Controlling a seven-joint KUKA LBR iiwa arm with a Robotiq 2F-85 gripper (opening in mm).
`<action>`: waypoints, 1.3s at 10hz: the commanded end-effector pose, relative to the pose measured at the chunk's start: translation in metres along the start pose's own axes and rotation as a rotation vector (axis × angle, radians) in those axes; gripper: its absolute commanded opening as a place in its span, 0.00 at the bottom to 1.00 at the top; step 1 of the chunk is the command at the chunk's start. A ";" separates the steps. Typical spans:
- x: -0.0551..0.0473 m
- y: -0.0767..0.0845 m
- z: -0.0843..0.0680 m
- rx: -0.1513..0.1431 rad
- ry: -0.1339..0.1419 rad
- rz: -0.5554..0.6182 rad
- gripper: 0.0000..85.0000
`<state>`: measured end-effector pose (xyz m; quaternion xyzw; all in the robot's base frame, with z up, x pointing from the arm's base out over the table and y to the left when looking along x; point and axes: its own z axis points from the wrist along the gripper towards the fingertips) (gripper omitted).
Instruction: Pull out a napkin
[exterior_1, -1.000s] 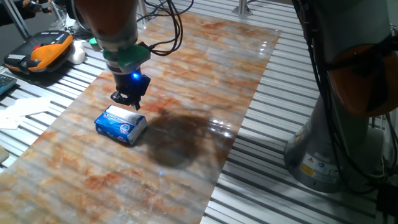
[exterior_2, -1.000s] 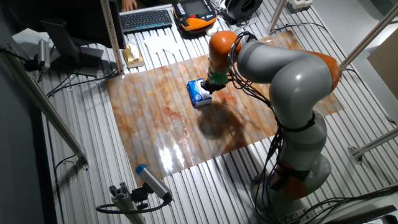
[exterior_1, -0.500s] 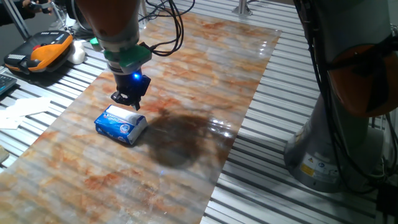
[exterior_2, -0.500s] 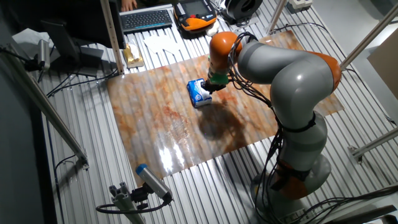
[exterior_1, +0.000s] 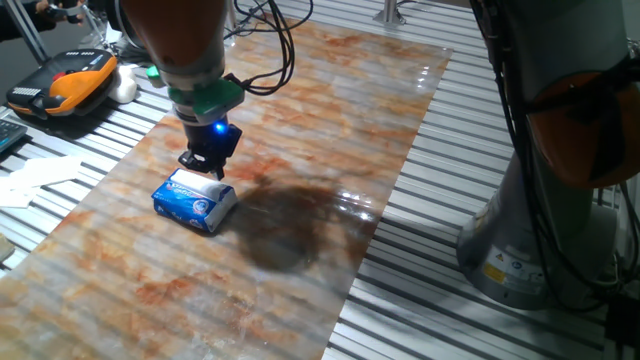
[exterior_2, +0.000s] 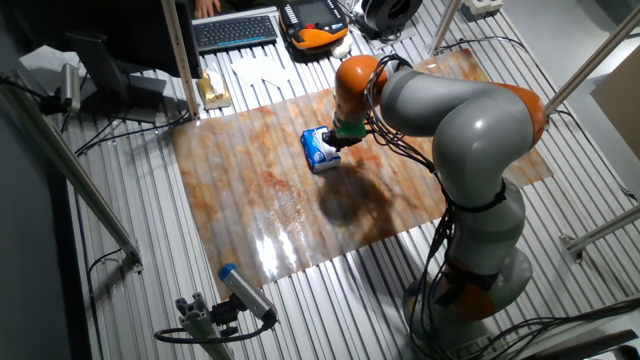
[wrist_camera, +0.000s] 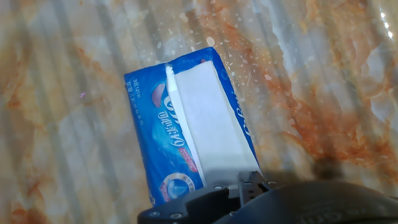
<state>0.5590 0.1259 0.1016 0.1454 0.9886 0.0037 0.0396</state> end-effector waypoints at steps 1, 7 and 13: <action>-0.001 0.001 0.001 0.002 -0.002 0.003 0.00; -0.004 0.004 0.001 0.049 -0.024 0.050 0.40; -0.006 0.005 0.007 0.053 -0.056 0.110 0.80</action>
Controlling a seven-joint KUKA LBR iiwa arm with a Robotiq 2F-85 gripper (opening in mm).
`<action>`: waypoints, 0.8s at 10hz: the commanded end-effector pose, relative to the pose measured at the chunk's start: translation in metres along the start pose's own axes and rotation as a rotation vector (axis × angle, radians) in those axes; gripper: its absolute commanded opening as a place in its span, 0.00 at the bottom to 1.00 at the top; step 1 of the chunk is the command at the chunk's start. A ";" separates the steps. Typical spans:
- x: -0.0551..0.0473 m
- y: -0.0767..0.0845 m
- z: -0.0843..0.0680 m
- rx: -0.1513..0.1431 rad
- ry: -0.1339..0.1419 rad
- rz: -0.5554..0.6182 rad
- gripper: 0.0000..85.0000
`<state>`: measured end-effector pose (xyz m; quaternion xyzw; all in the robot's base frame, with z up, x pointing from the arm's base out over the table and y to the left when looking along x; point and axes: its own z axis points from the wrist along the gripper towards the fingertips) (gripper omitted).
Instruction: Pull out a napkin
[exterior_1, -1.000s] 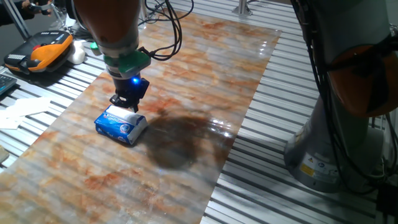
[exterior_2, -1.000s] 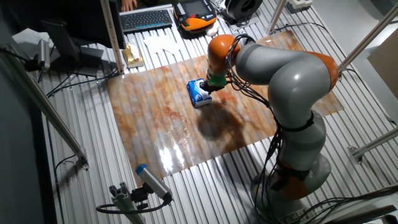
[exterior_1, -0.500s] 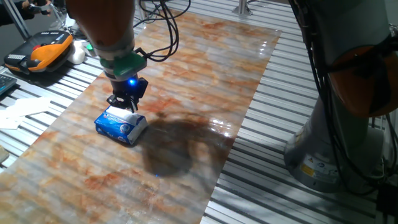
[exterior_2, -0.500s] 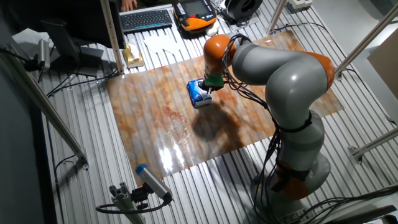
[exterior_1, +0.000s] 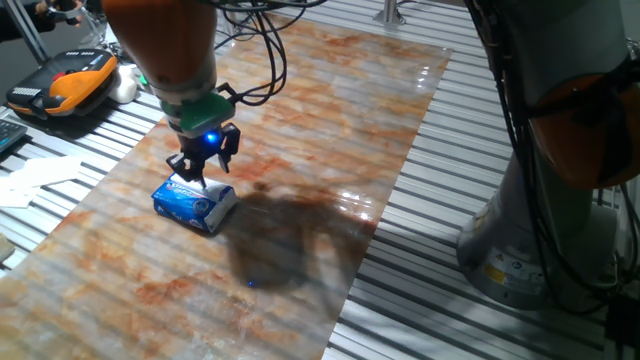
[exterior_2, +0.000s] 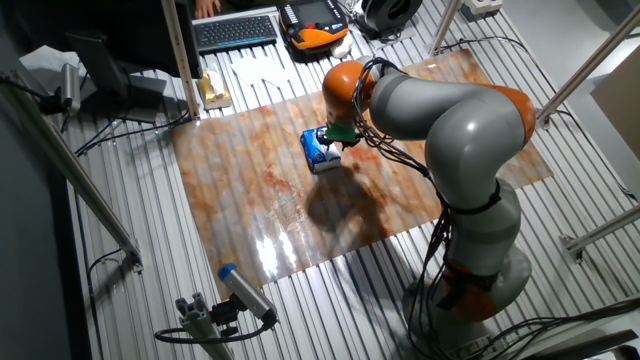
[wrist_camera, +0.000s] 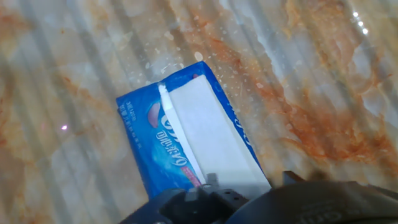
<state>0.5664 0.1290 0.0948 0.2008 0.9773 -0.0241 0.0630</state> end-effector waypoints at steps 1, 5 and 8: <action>0.000 0.001 0.002 -0.005 -0.002 0.005 0.80; -0.003 0.006 0.011 -0.017 -0.004 0.007 0.80; -0.004 0.010 0.014 -0.025 -0.002 0.007 0.80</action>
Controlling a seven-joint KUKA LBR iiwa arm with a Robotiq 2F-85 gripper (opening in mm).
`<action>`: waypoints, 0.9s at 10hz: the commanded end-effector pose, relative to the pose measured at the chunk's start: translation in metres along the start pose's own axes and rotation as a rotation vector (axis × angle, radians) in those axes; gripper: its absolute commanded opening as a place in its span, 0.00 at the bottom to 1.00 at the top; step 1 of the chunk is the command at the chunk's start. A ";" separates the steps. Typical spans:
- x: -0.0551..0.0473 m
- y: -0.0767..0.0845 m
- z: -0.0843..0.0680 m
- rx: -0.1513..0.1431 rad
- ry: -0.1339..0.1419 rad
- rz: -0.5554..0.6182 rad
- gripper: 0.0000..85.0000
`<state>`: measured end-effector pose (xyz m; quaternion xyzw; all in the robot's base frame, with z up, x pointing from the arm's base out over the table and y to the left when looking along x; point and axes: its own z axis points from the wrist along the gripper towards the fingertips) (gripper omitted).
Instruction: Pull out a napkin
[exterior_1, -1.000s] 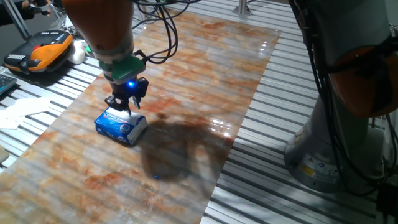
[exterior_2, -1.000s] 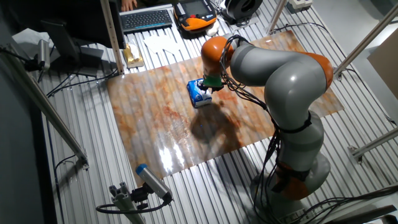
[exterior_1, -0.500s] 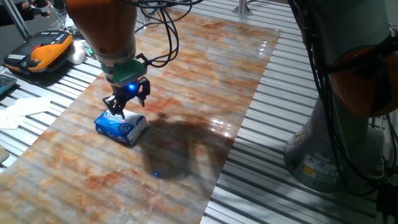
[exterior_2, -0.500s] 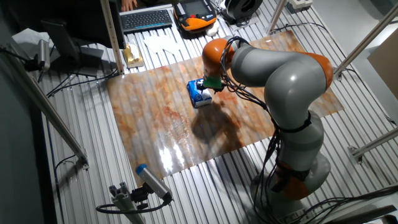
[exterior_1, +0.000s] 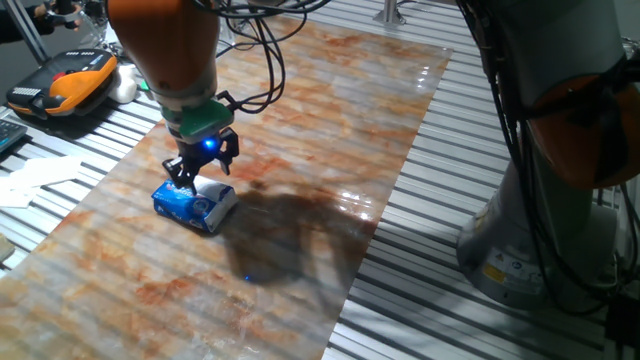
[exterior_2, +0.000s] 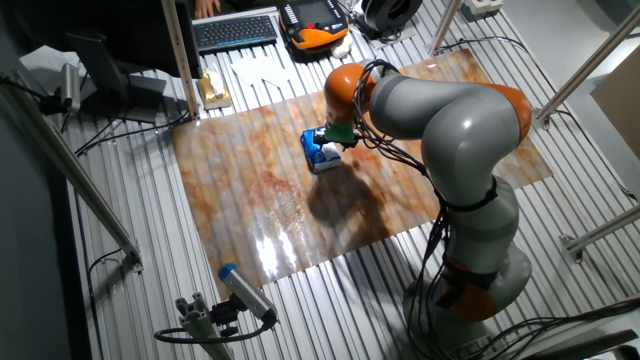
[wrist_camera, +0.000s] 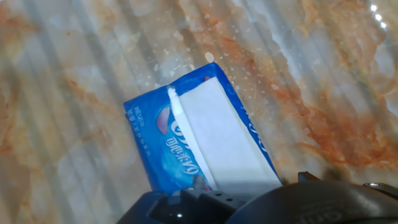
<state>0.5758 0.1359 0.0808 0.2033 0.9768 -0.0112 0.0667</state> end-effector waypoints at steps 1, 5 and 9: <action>0.000 0.001 0.000 0.000 0.000 0.000 0.80; -0.001 0.004 0.004 -0.003 0.002 0.000 0.80; -0.009 0.000 0.004 -0.016 0.008 -0.017 0.80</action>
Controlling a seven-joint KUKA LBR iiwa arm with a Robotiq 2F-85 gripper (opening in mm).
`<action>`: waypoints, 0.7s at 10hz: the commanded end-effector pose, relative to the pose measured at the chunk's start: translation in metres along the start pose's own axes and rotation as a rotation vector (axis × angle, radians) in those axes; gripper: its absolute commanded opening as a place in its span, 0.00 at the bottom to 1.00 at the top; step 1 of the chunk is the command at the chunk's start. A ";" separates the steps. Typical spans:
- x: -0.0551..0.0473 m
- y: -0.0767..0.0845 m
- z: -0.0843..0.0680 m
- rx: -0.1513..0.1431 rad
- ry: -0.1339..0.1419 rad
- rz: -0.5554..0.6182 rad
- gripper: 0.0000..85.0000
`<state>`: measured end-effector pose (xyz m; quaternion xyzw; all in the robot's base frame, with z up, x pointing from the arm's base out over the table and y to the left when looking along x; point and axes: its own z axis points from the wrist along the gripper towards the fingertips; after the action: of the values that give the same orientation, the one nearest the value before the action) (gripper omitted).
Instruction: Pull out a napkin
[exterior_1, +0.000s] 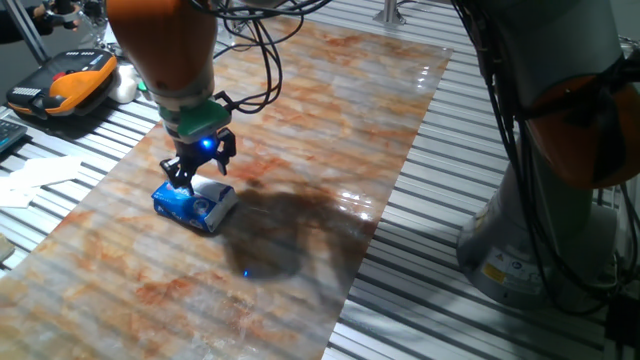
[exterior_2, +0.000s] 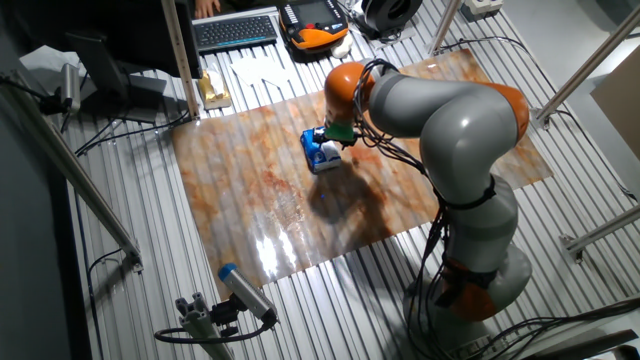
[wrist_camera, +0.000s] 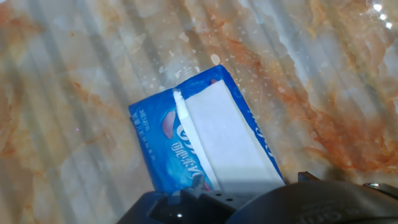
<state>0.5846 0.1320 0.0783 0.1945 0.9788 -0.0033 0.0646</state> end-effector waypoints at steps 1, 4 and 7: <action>-0.001 0.000 0.002 0.004 -0.005 -0.004 0.60; -0.002 0.002 0.012 0.008 -0.018 -0.005 0.60; -0.002 0.002 0.012 0.008 -0.019 -0.005 0.60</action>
<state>0.5882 0.1326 0.0663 0.1924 0.9785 -0.0094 0.0731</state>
